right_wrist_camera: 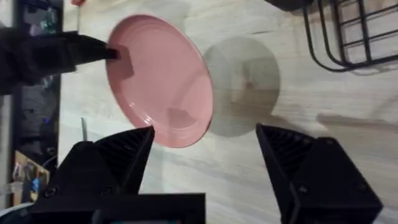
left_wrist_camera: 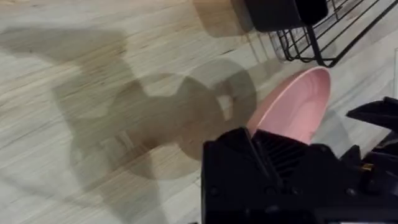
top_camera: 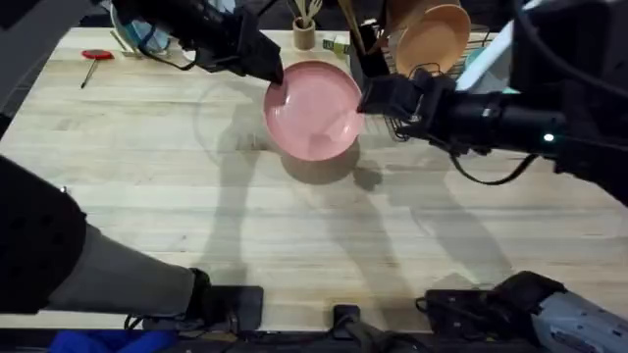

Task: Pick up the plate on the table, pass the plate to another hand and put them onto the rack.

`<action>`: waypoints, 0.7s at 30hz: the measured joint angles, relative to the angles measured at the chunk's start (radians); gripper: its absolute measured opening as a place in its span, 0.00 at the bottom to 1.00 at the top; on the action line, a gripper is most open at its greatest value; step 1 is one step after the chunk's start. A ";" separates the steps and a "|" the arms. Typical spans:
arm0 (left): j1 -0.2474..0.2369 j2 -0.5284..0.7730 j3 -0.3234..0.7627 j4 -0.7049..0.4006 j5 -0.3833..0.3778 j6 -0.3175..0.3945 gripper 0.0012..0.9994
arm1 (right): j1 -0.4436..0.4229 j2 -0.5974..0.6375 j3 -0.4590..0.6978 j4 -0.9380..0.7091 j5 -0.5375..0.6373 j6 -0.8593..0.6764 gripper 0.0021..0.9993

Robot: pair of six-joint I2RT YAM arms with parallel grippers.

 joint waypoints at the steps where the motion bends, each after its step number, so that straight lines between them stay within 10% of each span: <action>1: 0.000 0.000 0.000 0.000 0.002 0.000 0.04 | 0.004 0.007 0.000 0.000 0.004 0.000 1.00; 21: 0.000 0.000 0.000 0.000 0.021 0.000 0.04 | 0.032 0.104 0.000 0.059 0.047 0.036 0.99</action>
